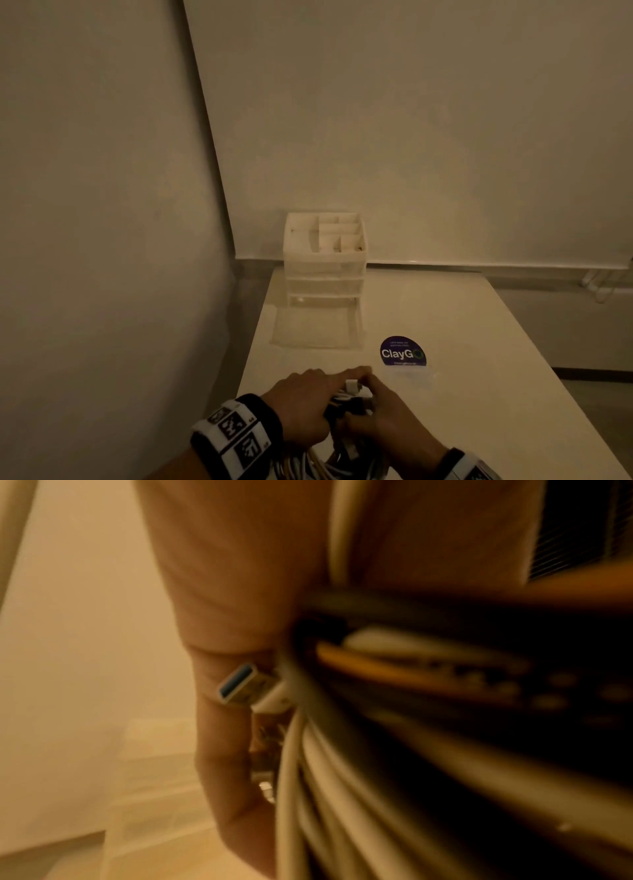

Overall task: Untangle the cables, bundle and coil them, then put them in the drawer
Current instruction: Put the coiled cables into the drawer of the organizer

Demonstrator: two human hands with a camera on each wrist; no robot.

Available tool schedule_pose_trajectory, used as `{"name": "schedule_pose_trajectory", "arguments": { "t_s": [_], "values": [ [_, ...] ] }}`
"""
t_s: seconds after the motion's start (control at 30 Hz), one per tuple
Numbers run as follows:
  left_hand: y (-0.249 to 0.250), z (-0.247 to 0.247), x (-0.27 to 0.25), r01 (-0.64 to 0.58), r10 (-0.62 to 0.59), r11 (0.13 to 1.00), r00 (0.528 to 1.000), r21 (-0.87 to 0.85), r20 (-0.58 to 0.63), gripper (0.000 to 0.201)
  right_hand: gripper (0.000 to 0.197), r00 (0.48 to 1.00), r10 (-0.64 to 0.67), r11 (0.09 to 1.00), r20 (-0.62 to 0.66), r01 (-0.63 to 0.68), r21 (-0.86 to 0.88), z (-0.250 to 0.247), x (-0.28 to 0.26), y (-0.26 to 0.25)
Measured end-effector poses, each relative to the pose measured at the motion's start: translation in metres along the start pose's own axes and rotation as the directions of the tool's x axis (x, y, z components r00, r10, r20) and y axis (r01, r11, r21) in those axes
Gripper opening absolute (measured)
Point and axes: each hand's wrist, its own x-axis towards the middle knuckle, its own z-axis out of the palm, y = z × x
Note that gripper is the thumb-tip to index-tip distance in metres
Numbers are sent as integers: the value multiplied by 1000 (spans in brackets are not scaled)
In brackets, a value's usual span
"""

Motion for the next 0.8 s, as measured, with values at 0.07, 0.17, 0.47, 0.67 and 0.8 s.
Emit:
{"name": "schedule_pose_trajectory", "arguments": {
  "t_s": [0.07,0.17,0.47,0.67,0.8],
  "values": [
    [-11,-16,22,-2,2,1000,1000,-15,-28,95,61,999,-19,995,-35,22,94,-6,21,-9],
    [-22,-38,55,56,-53,998,995,27,-90,95,60,993,-72,989,-97,84,123,-18,58,-27],
    [-57,-54,113,54,-60,994,997,-95,-55,110,63,960,-262,963,-97,254,-84,-43,108,-27],
    [-67,-37,118,128,-135,976,990,-174,-28,54,37,951,-297,948,-88,283,-143,-42,102,-18],
    [-74,-19,118,162,-171,973,984,-163,-44,30,48,973,-218,971,-69,210,-115,-36,102,-8]
  ]
}}
